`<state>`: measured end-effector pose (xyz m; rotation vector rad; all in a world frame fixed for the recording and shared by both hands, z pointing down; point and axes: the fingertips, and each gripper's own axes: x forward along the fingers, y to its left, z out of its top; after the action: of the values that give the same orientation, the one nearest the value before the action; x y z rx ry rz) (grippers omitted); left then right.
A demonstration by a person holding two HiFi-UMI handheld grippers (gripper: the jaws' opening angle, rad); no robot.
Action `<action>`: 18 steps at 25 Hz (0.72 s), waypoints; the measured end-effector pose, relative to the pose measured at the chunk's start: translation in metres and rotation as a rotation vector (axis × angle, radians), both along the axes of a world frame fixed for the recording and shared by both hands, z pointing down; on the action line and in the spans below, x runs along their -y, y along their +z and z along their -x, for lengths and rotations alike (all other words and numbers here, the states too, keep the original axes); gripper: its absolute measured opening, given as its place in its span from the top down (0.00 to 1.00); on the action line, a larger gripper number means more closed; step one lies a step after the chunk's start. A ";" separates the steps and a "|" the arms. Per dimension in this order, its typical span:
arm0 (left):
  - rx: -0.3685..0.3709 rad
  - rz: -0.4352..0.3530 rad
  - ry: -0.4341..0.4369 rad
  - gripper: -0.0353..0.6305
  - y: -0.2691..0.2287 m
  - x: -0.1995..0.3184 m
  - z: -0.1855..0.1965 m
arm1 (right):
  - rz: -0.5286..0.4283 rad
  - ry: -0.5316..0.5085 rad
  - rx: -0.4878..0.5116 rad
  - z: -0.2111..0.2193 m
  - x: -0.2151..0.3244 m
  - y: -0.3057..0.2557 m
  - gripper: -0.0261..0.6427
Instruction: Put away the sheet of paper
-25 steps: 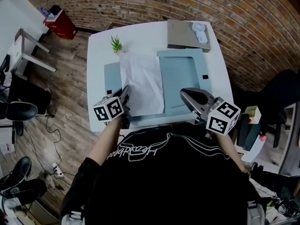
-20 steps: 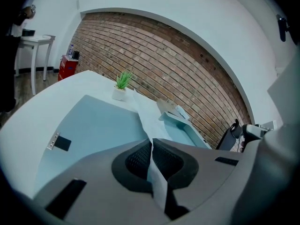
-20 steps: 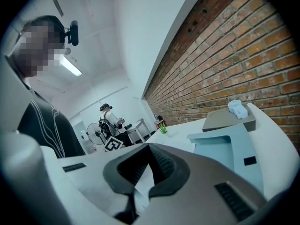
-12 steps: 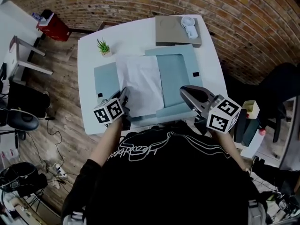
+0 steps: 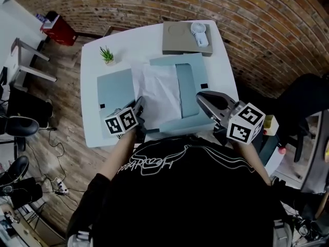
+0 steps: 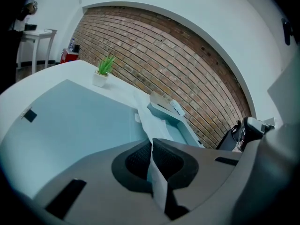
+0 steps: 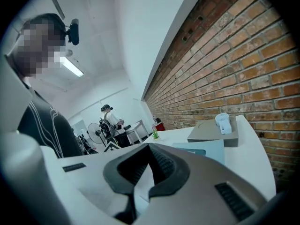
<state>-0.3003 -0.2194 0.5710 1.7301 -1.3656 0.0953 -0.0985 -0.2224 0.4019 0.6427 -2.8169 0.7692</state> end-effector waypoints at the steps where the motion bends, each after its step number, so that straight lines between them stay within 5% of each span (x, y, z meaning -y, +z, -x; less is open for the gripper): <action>1: 0.001 0.000 -0.002 0.90 -0.001 0.001 -0.003 | -0.002 -0.004 0.001 -0.002 0.001 -0.002 0.96; 18: -0.001 0.123 0.077 0.90 0.017 0.019 -0.066 | 0.026 -0.008 0.008 -0.051 0.020 0.002 0.96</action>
<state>-0.2342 -0.2381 0.5882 1.6790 -1.2663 0.2170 -0.0470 -0.2426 0.4036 0.6256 -2.8101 0.8067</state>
